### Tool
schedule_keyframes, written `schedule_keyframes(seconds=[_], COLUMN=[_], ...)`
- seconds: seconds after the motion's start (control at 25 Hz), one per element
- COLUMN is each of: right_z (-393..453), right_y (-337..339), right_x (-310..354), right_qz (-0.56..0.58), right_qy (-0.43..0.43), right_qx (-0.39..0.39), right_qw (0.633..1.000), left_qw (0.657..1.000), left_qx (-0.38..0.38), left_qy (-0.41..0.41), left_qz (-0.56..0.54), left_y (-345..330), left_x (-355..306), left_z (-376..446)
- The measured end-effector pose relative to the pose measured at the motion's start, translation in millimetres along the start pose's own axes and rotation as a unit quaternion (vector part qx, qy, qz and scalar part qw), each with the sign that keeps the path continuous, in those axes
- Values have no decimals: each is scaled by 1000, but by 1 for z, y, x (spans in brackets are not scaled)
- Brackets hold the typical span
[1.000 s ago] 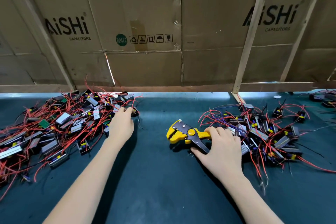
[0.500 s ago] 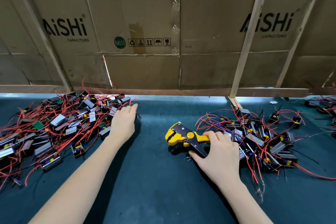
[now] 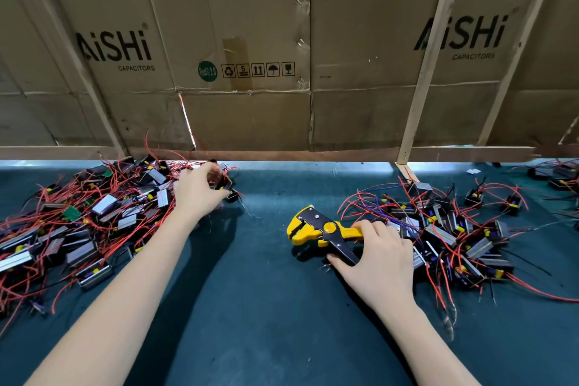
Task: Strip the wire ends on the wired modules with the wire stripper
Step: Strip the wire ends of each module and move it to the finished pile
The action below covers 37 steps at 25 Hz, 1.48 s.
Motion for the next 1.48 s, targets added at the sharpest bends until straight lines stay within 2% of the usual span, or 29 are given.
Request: schedule_keyframes(seconds=[0.04, 0.12, 0.24, 0.32, 0.36, 0.48, 0.56, 0.8, 1.0, 1.16, 1.48], right_z=[0, 1, 0, -2, -2, -2, 0, -1, -1, -1, 0], right_y=[0, 4, 12, 19, 21, 24, 26, 22, 18, 15, 18], right_x=[0, -1, -4, -8, -11, -17, -18, -6, 0, 5, 14], right_qz=[1, 13, 27, 32, 33, 27, 3, -73, -110, -115, -112], right_qy=[-2, -9, -26, -32, -38, -49, -39, 7, 27, 36, 52], right_qx=[-2, -22, -58, -90, -99, -117, -130, -127, -99, -78, -90], right_qw=[1000, 1000, 998, 995, 994, 992, 991, 989, 989, 990, 988], left_qw=[997, 978, 935, 920, 921, 947, 955, 961, 957, 959, 961], left_qx=[7, 102, 253, 284, 289, 262, 221, 194, 202, 190, 195], left_qy=[-46, -141, -248, -260, -247, -181, -179, -159, -139, -141, -113], left_qz=[-55, -115, -18, 77, 83, -39, -81, -120, -153, -154, -157], left_y=[10, 11, -28, -56, -64, -58, -50, -58, -64, -65, -72], left_x=[-15, -47, -73, -69, -64, -47, -41, -44, -42, -43, -41], left_z=[-11, -44, -101, -119, -123, -121, -120, -124, -126, -129, -128])
Point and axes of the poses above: each hand's wrist, its own z-axis towards the middle knuckle, its own y-axis out of the back of the hand, x = y × z, the point moved 9 cm from there along z, towards the middle knuckle, and after that the axes turned 11 degrees about y, right-handed, at the moved point
